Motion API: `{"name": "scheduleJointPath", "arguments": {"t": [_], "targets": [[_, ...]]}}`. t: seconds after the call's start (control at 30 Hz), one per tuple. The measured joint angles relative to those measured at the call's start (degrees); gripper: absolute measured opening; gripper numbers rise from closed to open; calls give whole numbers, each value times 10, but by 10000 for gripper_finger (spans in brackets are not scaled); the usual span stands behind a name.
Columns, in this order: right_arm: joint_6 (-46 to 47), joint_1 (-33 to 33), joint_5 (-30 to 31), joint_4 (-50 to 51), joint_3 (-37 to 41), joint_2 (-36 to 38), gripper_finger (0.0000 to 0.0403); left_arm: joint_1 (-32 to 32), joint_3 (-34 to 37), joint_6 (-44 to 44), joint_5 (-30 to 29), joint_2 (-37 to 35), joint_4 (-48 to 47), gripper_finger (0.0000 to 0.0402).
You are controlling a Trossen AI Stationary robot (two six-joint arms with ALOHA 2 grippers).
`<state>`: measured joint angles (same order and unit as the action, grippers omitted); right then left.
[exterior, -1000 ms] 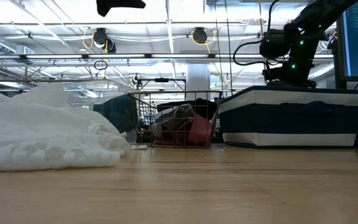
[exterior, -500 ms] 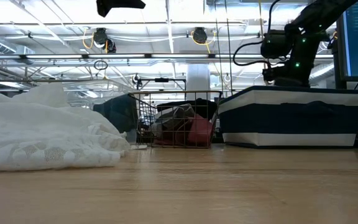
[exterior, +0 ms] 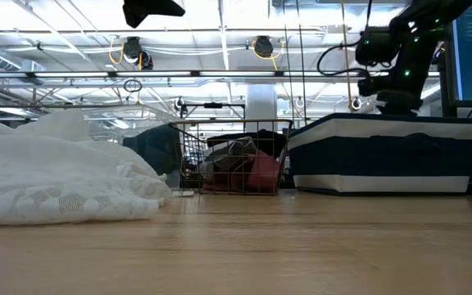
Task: Pick & Place Cloths
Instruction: Put the yellow shirt into the blue bin, then put the white shirt into the blue bin
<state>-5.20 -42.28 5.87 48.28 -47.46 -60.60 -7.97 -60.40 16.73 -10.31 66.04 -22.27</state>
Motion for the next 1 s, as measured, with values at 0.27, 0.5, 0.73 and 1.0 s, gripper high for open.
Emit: {"name": "scheduleJointPath", "arguments": {"t": [0.27,0.5,0.73,1.0], "targets": [[32,0,0,4,0,78,299,-9,0,28,29,0,-59,218],[63,0,-2,-1,0,145,299,-38,0,104,30,0,-108,218],[68,0,-70,-31,0,194,298,-72,0,241,30,0,-196,218],[127,0,-228,-129,0,224,299,-107,0,327,28,36,-260,218]]}}
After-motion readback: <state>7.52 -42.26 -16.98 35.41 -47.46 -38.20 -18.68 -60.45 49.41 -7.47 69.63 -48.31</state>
